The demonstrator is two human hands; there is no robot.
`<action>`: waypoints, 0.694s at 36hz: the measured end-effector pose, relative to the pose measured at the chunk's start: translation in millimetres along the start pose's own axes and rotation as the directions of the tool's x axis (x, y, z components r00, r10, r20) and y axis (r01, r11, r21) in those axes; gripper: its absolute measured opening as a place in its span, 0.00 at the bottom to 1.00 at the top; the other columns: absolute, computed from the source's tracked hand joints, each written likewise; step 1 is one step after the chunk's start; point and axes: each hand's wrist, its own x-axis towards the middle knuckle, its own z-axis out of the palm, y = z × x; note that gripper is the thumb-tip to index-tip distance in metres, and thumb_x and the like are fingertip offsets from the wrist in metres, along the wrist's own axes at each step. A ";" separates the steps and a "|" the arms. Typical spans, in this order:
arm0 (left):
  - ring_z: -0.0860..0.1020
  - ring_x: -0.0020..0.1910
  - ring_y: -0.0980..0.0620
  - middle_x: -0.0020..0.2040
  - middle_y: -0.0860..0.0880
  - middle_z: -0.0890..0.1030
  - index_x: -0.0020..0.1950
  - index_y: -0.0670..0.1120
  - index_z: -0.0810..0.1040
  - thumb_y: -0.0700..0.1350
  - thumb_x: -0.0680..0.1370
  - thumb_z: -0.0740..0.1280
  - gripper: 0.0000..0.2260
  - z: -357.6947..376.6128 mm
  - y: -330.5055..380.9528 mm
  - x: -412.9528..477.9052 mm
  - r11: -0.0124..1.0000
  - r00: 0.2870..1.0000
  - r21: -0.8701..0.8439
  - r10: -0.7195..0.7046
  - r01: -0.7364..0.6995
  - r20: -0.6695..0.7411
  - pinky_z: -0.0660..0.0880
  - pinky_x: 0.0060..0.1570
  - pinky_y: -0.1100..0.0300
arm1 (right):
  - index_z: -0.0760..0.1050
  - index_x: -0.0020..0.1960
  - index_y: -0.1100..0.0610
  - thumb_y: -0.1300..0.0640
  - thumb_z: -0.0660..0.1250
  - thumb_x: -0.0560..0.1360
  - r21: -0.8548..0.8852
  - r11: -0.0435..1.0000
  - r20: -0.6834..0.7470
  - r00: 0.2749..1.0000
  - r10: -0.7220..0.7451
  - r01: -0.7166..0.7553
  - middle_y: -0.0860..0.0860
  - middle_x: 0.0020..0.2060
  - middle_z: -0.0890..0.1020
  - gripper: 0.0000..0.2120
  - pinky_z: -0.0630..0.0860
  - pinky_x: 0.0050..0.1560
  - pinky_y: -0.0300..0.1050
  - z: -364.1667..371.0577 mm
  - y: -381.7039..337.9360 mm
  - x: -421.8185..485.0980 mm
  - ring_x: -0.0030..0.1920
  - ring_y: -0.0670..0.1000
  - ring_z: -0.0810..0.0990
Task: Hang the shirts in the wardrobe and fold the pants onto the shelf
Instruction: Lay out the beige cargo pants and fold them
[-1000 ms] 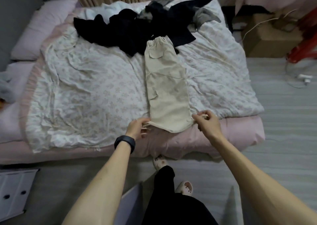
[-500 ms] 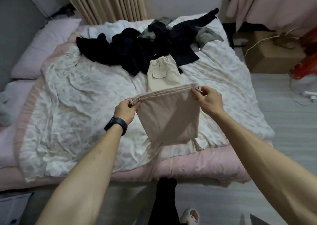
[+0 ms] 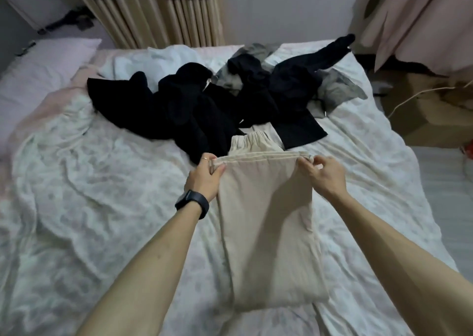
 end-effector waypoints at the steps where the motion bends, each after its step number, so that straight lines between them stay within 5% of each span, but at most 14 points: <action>1: 0.76 0.38 0.55 0.39 0.56 0.78 0.52 0.60 0.72 0.60 0.79 0.64 0.06 3.3 0.7 15.9 0.998 1.000 0.057 0.029 -0.028 -0.004 0.68 0.32 0.59 | 0.75 0.36 0.55 0.39 0.68 0.77 0.023 1.000 0.000 1.000 0.006 -0.006 0.48 0.40 0.80 0.21 0.73 0.46 0.50 6.8 -1.0 14.1 0.44 0.52 0.78; 6: 0.75 0.40 0.51 0.40 0.57 0.79 0.57 0.61 0.75 0.65 0.81 0.57 0.13 27.6 -2.0 95.4 0.970 0.994 0.223 0.104 -0.094 -0.033 0.65 0.32 0.60 | 0.78 0.41 0.44 0.40 0.66 0.78 0.053 0.997 -0.027 0.998 -0.053 0.055 0.42 0.33 0.79 0.11 0.68 0.36 0.31 39.2 -1.1 90.4 0.37 0.41 0.76; 11: 0.80 0.48 0.44 0.48 0.50 0.83 0.58 0.57 0.78 0.61 0.82 0.59 0.13 61.3 -14.4 156.9 0.974 0.996 0.211 0.092 -0.087 -0.013 0.77 0.49 0.49 | 0.80 0.44 0.52 0.39 0.68 0.75 0.059 0.998 -0.056 0.998 -0.012 0.015 0.47 0.35 0.82 0.15 0.77 0.42 0.51 75.6 11.2 157.5 0.40 0.50 0.81; 15: 0.78 0.48 0.43 0.52 0.48 0.82 0.61 0.56 0.76 0.60 0.83 0.58 0.14 84.0 -22.6 196.2 0.951 0.998 0.306 0.052 -0.041 -0.030 0.69 0.43 0.54 | 0.74 0.40 0.54 0.34 0.63 0.76 -0.098 0.995 -0.066 0.998 -0.015 0.008 0.48 0.34 0.79 0.23 0.67 0.32 0.47 103.2 15.3 198.8 0.38 0.49 0.76; 20: 0.74 0.42 0.45 0.53 0.47 0.82 0.61 0.54 0.73 0.59 0.83 0.57 0.13 109.2 -34.8 215.1 0.933 0.995 0.359 0.046 -0.012 -0.086 0.67 0.41 0.53 | 0.74 0.40 0.54 0.34 0.61 0.77 -0.230 0.971 -0.130 0.991 0.036 -0.065 0.49 0.34 0.77 0.22 0.64 0.34 0.46 130.9 25.0 226.4 0.35 0.51 0.73; 23: 0.77 0.56 0.42 0.63 0.46 0.78 0.70 0.52 0.68 0.56 0.84 0.57 0.17 120.0 -34.8 218.8 0.935 0.993 0.353 0.050 -0.010 -0.104 0.69 0.44 0.50 | 0.76 0.44 0.51 0.31 0.59 0.76 -0.245 0.966 -0.170 0.985 0.040 -0.082 0.49 0.39 0.80 0.24 0.68 0.42 0.49 135.7 24.2 231.3 0.44 0.56 0.77; 25: 0.71 0.66 0.43 0.70 0.45 0.71 0.77 0.48 0.63 0.50 0.83 0.60 0.22 126.4 -36.3 208.2 0.923 0.981 0.378 0.132 -0.069 -0.143 0.71 0.55 0.47 | 0.76 0.60 0.48 0.31 0.59 0.76 -0.222 0.973 -0.182 0.983 0.026 -0.067 0.50 0.55 0.81 0.24 0.71 0.51 0.52 141.7 24.6 221.9 0.57 0.57 0.76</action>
